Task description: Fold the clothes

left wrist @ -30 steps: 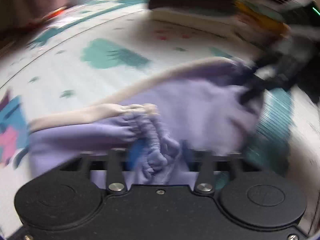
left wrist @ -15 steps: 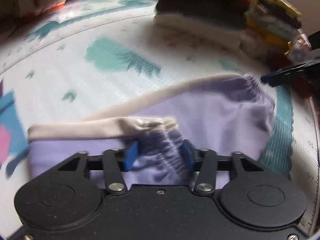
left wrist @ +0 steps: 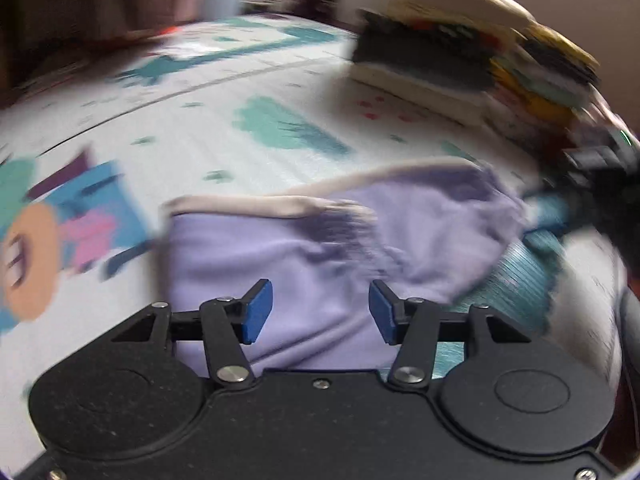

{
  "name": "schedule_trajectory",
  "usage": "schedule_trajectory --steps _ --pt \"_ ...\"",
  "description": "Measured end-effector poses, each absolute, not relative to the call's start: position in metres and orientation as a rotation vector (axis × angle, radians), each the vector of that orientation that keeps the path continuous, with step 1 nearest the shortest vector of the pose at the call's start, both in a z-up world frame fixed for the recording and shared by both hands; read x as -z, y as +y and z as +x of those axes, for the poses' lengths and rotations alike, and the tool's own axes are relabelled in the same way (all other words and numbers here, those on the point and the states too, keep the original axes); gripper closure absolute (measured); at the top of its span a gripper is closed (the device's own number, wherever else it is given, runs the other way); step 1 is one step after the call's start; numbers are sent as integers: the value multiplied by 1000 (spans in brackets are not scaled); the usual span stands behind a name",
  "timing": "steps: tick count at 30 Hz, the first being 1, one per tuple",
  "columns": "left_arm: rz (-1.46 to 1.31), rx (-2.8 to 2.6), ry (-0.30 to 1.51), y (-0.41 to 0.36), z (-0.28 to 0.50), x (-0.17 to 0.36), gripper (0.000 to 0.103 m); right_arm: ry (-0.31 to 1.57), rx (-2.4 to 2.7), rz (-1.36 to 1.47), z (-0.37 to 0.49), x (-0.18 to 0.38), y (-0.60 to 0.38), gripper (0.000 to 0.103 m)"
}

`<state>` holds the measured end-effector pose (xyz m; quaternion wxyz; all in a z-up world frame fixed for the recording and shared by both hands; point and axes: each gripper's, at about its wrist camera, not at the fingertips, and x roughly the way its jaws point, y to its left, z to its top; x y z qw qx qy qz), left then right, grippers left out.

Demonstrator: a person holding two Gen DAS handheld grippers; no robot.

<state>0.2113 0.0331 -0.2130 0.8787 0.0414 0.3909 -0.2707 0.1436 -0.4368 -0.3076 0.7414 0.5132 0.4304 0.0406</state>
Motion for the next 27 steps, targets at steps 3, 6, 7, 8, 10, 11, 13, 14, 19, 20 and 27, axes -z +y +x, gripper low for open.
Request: schedule_trajectory --steps 3,6,7,8,10,11,13,14,19,20,27 --pt "-10 414 847 69 226 220 50 903 -46 1227 138 315 -428 30" --pt "-159 345 958 96 242 245 52 862 -9 1276 145 318 -423 28" --pt "-204 336 991 100 243 254 58 855 -4 1269 149 317 -422 28" --pt "-250 340 997 103 240 260 58 853 -4 1252 154 316 -420 29" --pt "-293 390 1003 100 233 260 66 856 -10 1191 166 314 -419 40" --pt "-339 415 1021 99 230 260 67 857 -12 1163 171 314 -420 55" --pt "-395 433 1060 95 219 261 67 852 -9 1122 180 315 -425 67" --pt "-396 452 1068 94 216 261 67 837 -10 1113 183 315 -430 71" --pt "-359 434 1072 105 201 256 53 748 -84 1048 202 291 -435 78" --pt "-374 418 1071 112 200 255 53 726 -120 1001 206 278 -431 78" --pt "-478 335 1053 144 195 249 51 594 -422 654 235 189 -355 78"
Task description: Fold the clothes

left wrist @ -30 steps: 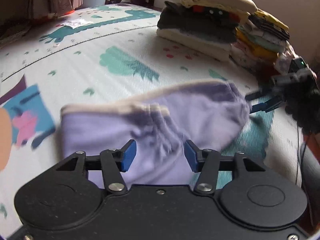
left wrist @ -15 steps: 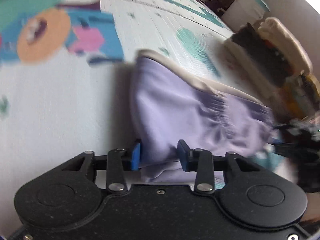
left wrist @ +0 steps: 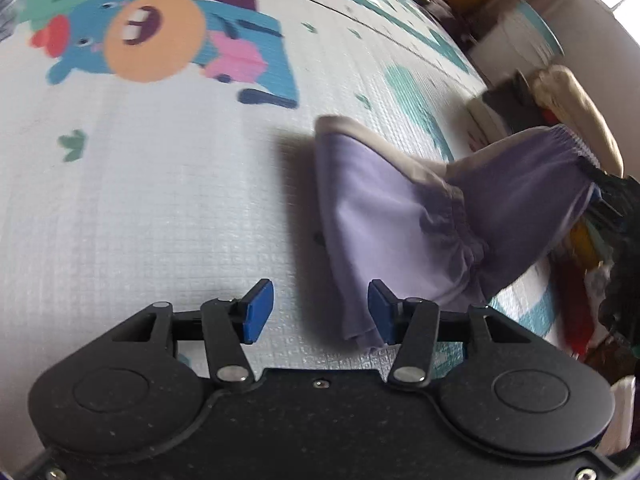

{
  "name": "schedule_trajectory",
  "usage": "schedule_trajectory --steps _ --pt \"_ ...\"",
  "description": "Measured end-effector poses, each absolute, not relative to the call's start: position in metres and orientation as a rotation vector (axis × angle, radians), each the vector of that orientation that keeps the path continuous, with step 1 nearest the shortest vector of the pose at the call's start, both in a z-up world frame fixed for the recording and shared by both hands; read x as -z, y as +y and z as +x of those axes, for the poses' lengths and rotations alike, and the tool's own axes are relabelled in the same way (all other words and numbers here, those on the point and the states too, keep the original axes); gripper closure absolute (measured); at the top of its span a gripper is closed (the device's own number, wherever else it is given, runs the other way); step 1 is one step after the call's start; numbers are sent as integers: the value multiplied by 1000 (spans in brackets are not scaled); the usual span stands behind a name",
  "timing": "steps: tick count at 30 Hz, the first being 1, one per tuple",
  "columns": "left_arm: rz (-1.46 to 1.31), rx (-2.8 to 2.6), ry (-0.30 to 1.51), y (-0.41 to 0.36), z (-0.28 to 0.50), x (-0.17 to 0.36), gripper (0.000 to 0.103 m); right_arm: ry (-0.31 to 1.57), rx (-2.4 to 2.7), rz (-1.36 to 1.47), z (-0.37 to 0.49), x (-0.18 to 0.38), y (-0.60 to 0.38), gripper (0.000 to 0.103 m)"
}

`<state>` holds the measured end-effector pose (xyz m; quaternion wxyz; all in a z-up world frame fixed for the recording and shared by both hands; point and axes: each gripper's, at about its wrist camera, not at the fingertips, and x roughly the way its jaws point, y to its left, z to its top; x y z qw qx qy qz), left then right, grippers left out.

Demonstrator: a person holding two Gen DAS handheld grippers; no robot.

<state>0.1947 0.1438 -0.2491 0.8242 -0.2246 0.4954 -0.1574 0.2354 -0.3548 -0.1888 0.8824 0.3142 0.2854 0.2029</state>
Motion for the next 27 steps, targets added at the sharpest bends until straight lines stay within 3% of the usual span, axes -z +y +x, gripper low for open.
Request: schedule_trajectory --steps 5,11,13,14,16,19,27 --pt "-546 329 1048 157 188 245 50 604 -614 388 248 167 -275 78" --pt "-612 345 1057 156 184 247 50 658 -794 81 240 180 -173 78" --pt "-632 339 1051 157 184 248 50 744 -838 -95 231 199 -138 72" --pt "-634 333 1049 158 185 248 50 792 -856 -189 225 210 -121 57" --pt "-626 320 1031 159 186 244 50 806 -897 -268 210 221 -110 52" --pt "-568 326 973 157 188 230 51 751 -903 -216 187 209 -125 45" --pt "15 675 706 65 216 175 54 695 -678 -115 193 200 -189 54"
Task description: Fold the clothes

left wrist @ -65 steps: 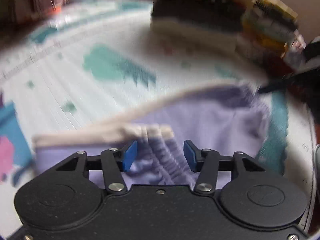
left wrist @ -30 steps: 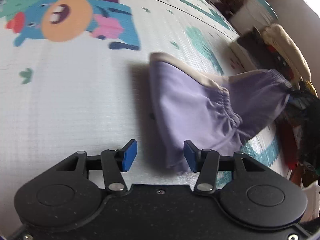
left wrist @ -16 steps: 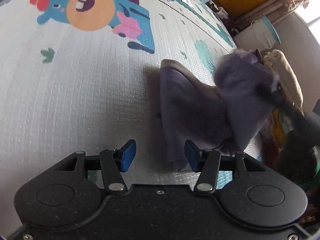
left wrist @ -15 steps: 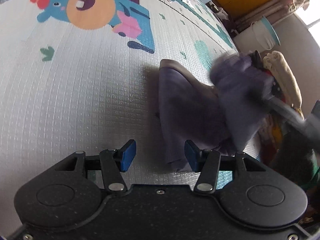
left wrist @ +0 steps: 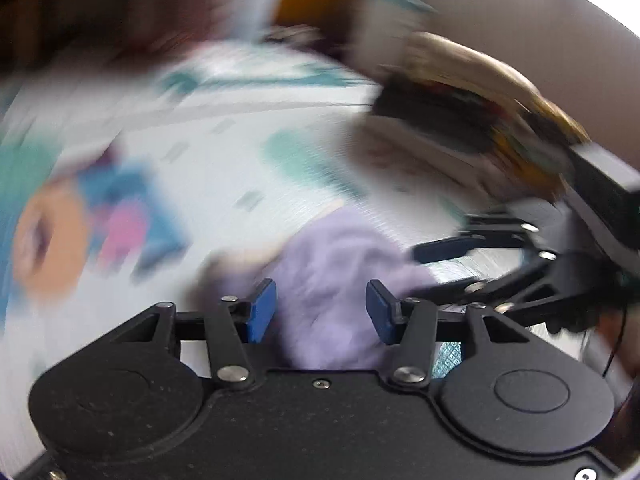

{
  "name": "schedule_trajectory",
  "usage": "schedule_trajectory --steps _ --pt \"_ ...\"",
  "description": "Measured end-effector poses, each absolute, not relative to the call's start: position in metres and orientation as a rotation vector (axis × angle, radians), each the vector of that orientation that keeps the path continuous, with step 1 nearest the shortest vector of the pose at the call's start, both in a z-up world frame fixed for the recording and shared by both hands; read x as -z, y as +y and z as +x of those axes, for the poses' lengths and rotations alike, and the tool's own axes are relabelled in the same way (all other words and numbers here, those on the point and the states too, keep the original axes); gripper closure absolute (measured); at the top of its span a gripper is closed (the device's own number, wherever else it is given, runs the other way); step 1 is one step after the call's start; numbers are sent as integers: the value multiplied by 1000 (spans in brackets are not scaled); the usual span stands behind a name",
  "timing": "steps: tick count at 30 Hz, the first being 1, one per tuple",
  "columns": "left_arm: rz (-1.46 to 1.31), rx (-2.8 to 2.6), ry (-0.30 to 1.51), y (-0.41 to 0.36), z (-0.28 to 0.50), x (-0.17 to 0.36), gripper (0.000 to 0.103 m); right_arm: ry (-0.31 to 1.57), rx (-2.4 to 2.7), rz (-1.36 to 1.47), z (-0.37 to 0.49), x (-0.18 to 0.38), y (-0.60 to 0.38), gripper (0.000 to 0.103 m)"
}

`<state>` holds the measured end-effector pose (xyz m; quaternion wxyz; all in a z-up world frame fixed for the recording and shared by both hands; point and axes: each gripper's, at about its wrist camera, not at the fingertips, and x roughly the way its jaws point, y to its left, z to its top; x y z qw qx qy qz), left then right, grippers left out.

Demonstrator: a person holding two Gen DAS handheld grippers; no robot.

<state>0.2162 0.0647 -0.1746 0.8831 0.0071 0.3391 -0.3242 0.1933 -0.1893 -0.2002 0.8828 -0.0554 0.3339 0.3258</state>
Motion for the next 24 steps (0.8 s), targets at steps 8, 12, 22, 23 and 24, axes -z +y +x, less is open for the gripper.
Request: schedule_trajectory --steps 8,12,22,23,24 --pt "468 735 780 1 256 238 54 698 -751 -393 170 246 -171 50" --pt "497 726 686 6 252 226 55 680 -791 -444 147 244 -165 50" --pt "499 800 687 8 229 249 47 724 -790 -452 163 251 -168 36" --pt "446 813 666 17 233 255 45 741 -815 -483 162 258 -166 29" --pt "438 828 664 20 236 254 45 723 -827 -516 157 259 -165 29"
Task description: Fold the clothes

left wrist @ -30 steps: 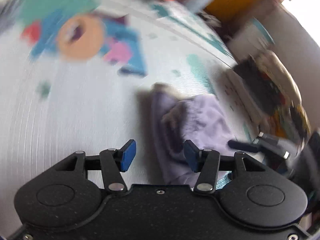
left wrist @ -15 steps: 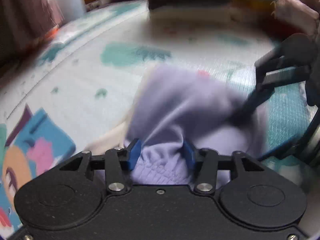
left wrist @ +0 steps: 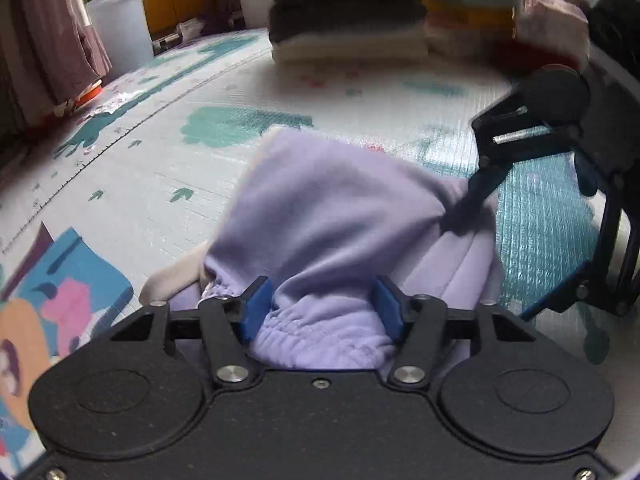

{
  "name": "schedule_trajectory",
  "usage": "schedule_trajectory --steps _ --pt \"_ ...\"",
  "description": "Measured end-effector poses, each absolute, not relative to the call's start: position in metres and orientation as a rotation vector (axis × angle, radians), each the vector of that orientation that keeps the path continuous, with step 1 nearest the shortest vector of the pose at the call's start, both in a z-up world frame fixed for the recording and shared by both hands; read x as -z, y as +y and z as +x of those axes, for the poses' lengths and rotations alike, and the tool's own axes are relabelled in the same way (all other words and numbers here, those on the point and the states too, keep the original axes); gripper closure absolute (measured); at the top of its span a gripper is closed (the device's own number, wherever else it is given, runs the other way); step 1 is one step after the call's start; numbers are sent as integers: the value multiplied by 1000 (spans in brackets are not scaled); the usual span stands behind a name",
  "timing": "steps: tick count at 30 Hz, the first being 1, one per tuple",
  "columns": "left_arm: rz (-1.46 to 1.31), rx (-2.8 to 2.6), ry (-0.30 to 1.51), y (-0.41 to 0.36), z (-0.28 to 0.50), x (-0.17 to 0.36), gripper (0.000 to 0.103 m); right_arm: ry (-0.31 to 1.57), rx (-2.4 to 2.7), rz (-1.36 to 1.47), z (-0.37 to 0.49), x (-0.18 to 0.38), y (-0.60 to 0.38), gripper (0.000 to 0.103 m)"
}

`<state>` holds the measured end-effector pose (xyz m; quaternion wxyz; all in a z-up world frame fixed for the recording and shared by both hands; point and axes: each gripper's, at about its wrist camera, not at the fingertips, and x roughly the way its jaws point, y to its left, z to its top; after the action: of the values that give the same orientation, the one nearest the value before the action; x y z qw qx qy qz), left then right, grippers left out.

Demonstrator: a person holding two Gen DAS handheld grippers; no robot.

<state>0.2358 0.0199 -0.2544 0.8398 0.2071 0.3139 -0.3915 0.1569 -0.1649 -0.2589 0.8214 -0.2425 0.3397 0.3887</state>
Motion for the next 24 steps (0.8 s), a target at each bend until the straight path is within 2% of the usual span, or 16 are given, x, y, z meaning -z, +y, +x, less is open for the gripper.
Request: schedule_trajectory --steps 1,3,7,10,13,16,20,24 --pt "471 820 672 16 236 251 45 721 -832 -526 154 257 -165 29" --pt "524 798 624 9 225 239 47 708 -834 -454 152 245 -172 39" --pt "501 833 565 24 198 236 47 603 -769 -345 163 223 -186 44" --pt "498 791 622 34 197 255 46 607 -735 -351 186 223 -185 44" --pt "470 779 584 38 190 263 44 747 -760 -405 210 250 -180 37" --pt "448 772 602 38 190 253 44 734 -762 -385 208 246 -187 37" --pt "225 708 665 58 204 229 44 685 -698 -257 200 236 -206 36" --pt "-100 559 748 94 218 221 41 783 -622 -41 217 246 -229 32"
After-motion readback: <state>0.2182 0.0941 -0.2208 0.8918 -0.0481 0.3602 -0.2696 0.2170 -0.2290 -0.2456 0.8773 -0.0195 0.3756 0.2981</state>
